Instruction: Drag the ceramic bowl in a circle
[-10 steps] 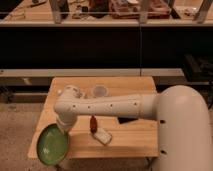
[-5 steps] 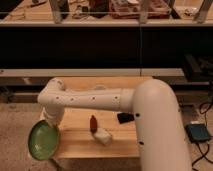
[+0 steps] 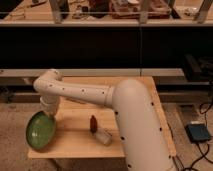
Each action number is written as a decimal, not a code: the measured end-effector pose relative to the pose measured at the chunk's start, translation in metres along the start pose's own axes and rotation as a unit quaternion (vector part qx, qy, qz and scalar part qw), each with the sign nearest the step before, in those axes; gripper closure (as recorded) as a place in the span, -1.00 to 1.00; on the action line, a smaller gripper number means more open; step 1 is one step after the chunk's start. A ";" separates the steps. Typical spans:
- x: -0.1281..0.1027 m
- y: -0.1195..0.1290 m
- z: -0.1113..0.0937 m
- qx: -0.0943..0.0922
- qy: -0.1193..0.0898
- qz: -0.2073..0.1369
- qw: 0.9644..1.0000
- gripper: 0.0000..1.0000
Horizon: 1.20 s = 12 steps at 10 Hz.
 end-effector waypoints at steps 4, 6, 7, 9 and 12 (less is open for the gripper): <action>0.003 0.030 0.004 0.011 -0.002 0.040 0.999 1.00; -0.016 0.058 0.000 0.013 -0.001 0.074 0.997 1.00; -0.026 0.072 -0.002 0.015 0.000 0.094 0.995 1.00; -0.040 0.093 -0.002 0.014 -0.004 0.134 0.991 1.00; -0.057 0.109 0.000 0.006 -0.014 0.180 0.984 1.00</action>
